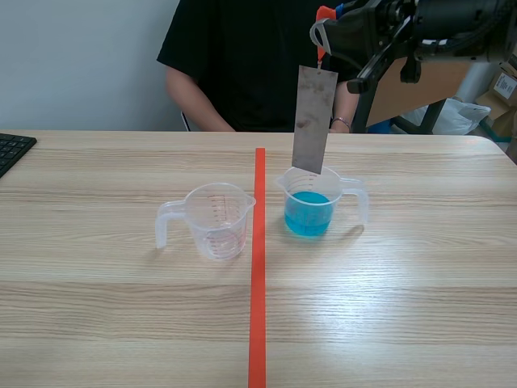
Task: Do the redox reaction experiment.
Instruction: 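Move the plate over the blue solution, then point at the plate with the left hand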
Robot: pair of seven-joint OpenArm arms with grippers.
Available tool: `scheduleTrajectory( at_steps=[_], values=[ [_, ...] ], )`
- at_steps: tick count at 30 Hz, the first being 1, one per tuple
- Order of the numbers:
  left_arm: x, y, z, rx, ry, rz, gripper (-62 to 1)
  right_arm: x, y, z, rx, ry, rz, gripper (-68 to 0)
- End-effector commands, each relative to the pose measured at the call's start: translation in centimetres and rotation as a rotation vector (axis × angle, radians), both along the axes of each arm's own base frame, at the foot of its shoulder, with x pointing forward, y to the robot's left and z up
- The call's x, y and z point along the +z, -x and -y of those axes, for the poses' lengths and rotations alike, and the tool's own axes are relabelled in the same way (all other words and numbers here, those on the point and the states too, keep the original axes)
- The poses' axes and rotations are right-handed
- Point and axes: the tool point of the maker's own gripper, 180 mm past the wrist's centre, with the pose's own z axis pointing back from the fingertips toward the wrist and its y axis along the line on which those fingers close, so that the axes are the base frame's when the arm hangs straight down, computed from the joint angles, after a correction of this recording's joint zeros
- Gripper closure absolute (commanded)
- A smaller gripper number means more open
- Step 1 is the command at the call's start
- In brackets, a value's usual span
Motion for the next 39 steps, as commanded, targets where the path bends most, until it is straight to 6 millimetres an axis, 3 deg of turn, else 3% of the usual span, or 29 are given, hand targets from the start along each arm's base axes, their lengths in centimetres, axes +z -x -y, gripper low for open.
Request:
scheduleTrajectory(
  at_steps=[1,9,18,29,39],
  values=[
    [1.7,-2.5,0.8,-0.041,0.015,0.078,-4.9,1.7,-0.3,0.0,0.007,-0.023,0.041,-1.7],
    [6.5,-9.5,5.6,-0.292,0.020,0.250,-4.9,1.8,-0.2,0.0,0.010,-0.031,0.040,-1.7],
    [9.5,-13.8,13.1,-0.470,0.087,0.388,-4.9,2.0,-0.1,-0.1,0.016,-0.047,0.036,-1.7],
    [9.6,-17.4,22.1,-0.630,0.060,0.474,-4.9,2.0,-0.1,-0.1,0.016,-0.047,0.036,-1.7],
    [10.2,-21.4,28.6,-0.596,0.010,0.576,-4.9,2.0,-0.1,-0.1,0.016,-0.046,0.036,-1.7]
  ],
)
